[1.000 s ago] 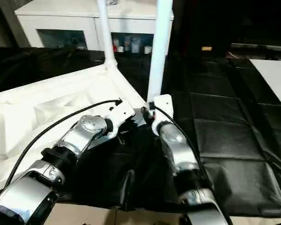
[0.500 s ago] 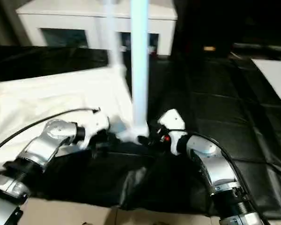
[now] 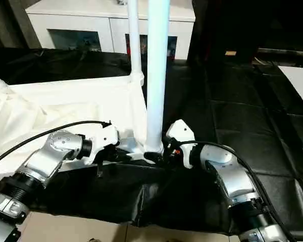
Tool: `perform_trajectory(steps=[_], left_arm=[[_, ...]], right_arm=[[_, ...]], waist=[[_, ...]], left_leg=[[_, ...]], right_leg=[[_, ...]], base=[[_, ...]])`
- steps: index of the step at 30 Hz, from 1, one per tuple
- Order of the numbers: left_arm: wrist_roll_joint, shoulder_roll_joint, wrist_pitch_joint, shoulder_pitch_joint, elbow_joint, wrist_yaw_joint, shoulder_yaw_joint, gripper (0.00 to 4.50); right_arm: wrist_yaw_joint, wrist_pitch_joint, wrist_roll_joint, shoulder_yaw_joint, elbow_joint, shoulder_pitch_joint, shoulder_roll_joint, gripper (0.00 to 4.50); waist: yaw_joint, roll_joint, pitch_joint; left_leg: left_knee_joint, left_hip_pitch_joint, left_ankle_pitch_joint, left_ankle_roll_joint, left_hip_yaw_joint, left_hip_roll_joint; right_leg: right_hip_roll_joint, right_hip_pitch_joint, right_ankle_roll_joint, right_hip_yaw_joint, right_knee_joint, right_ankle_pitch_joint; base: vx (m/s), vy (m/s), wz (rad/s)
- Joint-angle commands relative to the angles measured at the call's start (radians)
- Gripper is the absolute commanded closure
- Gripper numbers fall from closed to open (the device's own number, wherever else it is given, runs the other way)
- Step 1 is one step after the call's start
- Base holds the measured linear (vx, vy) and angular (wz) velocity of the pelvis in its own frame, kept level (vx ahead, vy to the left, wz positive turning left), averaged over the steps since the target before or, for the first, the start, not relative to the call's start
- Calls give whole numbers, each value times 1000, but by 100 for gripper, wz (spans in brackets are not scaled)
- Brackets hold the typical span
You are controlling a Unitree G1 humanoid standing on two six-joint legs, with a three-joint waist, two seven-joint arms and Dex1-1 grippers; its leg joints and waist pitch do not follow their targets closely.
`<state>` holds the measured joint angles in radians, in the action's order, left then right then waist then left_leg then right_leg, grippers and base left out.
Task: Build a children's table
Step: Rotate leg to tighten
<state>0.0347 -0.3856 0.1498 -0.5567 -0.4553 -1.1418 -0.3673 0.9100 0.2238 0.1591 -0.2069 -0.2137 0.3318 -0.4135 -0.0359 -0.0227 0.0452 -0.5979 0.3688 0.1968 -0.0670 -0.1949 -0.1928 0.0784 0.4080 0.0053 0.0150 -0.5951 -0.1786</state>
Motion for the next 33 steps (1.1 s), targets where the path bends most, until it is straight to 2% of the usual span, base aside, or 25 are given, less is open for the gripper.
perform_trajectory(steps=[1, 8, 14, 16, 18, 20, 21, 23, 24, 26, 28, 29, 33], left_arm=[[-8, 3, 3, 6, 39, -12, -14, 450], [-7, 5, 10, 5, 41, -15, -15, 450], [-4, 6, 12, 7, 42, -17, -17, 450], [23, 23, 17, -3, 9, 40, -16, 450], [45, 53, 21, -25, -44, 112, -8, 450], [49, 80, 21, -43, -83, 157, 2, 450], [56, 115, 32, -66, -128, 213, 12, 450], [59, 126, 34, -75, -143, 233, 14, 450], [67, 153, 39, -96, -177, 282, 20, 450], [72, 205, 53, -139, -243, 381, 41, 450], [73, 232, 59, -162, -279, 437, 55, 450], [81, 264, 54, -195, -334, 505, 74, 450], [83, 277, 33, -216, -371, 524, 82, 450]], right_arm=[[6, -4, 4, -7, -3, 17, -4, 131], [8, -13, 3, 3, -31, 21, 12, 180], [8, -20, 2, 4, -41, 19, 16, 185], [-100, -13, -23, 30, -83, 29, 56, 185], [-215, -9, -54, 54, -131, 44, 94, 185], [-297, 1, -63, 77, -158, 52, 123, 185], [-412, 19, -79, 106, -188, 64, 158, 185], [-446, 28, -82, 116, -195, 68, 170, 186], [-522, 52, -87, 139, -212, 75, 195, 186], [-643, 83, -98, 167, -235, 87, 244, 186], [-704, 98, -104, 180, -247, 93, 273, 186], [-786, 117, -110, 189, -264, 108, 326, 186], [-836, 125, -133, 161, -269, 125, 369, 186]], waist=[[2, 9, -63], [3, 9, -64], [3, 8, -65], [4, 9, -64], [11, 9, -60], [12, 10, -60], [15, 9, -60], [17, 10, -61], [22, 12, -61], [21, 6, -64], [22, 8, -65], [22, 3, -66], [18, 6, -68]], left_leg=[[69, -10, 150, 72, 10, -29], [68, -11, 152, 74, 10, -29], [67, -12, 149, 75, 10, -29], [67, -10, 145, 76, 10, -28], [70, -9, 171, 56, 9, -25], [71, -14, 209, 25, 12, -25], [73, -12, 212, 16, 13, -24], [73, -15, 216, 10, 12, -22], [72, -14, 215, 14, 10, -23], [71, -13, 195, 11, 13, -19], [70, -12, 184, 13, 12, -17], [69, -12, 172, 15, 11, -17], [69, -11, 158, 30, 12, -16]], right_leg=[[42, -49, -260, -22, 52, -79], [43, -50, -265, -22, 51, -83], [42, -51, -266, -21, 50, -81], [42, -50, -269, -22, 50, -75], [41, -47, -261, -21, 56, -128], [42, -45, -237, -22, 62, -204], [41, -45, -229, -22, 63, -209], [39, -43, -223, -22, 64, -212], [38, -44, -225, -25, 66, -195], [38, -46, -224, -23, 62, -167], [37, -46, -226, -23, 63, -150], [38, -47, -230, -24, 62, -127], [39, -52, -234, -22, 60, -90]], base=[[0, 0, 0], [0, 0, 0], [0, 0, 0], [0, 0, 0], [0, 0, 0], [0, 0, 0], [0, 0, 0], [0, 0, 0], [0, 0, 0], [0, 0, 0], [0, 0, 0], [0, 0, 0], [0, 0, 0]])
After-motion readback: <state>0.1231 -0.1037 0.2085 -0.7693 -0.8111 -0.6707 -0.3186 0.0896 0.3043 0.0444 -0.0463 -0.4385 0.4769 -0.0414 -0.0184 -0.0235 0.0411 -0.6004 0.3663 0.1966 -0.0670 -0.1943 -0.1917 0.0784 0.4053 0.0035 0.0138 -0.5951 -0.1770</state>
